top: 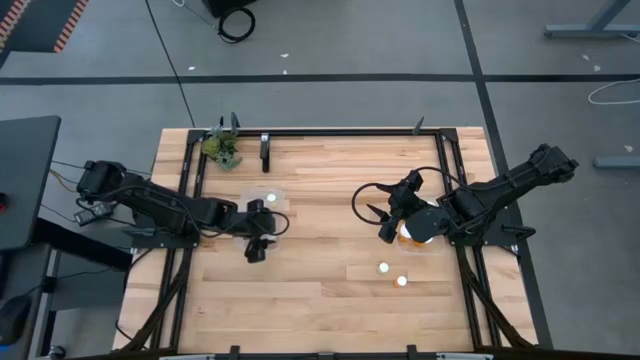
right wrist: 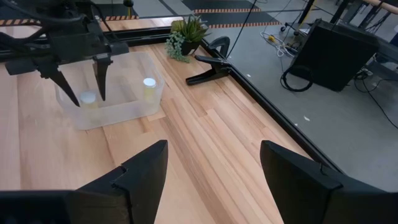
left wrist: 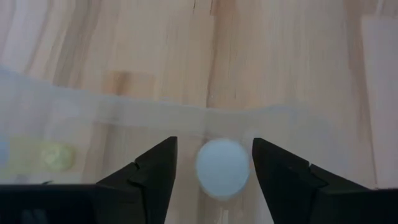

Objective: Pick and place medicine bottles into bin by pill shape (circle, oval)
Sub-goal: Move the yellow pill bottle to the center of the table

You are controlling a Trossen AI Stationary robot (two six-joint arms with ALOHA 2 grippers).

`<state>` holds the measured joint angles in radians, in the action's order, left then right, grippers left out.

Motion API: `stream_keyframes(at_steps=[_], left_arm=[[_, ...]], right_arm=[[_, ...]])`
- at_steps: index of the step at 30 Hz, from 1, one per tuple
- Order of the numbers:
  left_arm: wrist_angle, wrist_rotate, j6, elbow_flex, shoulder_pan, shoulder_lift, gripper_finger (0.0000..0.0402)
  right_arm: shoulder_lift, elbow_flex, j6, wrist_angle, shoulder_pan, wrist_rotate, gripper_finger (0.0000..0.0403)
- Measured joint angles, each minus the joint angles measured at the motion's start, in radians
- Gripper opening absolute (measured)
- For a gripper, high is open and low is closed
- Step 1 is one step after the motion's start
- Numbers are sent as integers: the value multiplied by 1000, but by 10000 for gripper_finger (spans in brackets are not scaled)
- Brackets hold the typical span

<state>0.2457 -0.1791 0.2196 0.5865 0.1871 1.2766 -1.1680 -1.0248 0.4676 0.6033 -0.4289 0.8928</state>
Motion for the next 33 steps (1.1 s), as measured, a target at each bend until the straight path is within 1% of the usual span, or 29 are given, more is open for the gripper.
stream_keyframes(at_steps=[3, 8, 11, 15, 22, 30, 33], left_arm=[[7, -7, -24, 24, 0, 0, 217], [96, -52, -55, 77, 0, -1, 204], [91, -56, -58, 98, 0, -1, 197], [54, -56, -56, 103, 7, -1, 191], [20, -56, -17, 103, 12, -1, 190], [-148, -55, -15, 103, 43, -1, 189], [-194, -56, -14, 103, 53, -1, 189]], right_arm=[[0, 0, 0, 0, 0, 0, 263], [0, 0, 0, 0, 0, -1, 263], [0, 0, 0, 0, 0, -3, 263], [0, 0, 1, 1, 0, -5, 263], [0, 6, 34, -3, 0, -72, 263], [-1, 105, 148, -12, -17, -188, 263], [0, 144, 187, -42, -21, -228, 263]])
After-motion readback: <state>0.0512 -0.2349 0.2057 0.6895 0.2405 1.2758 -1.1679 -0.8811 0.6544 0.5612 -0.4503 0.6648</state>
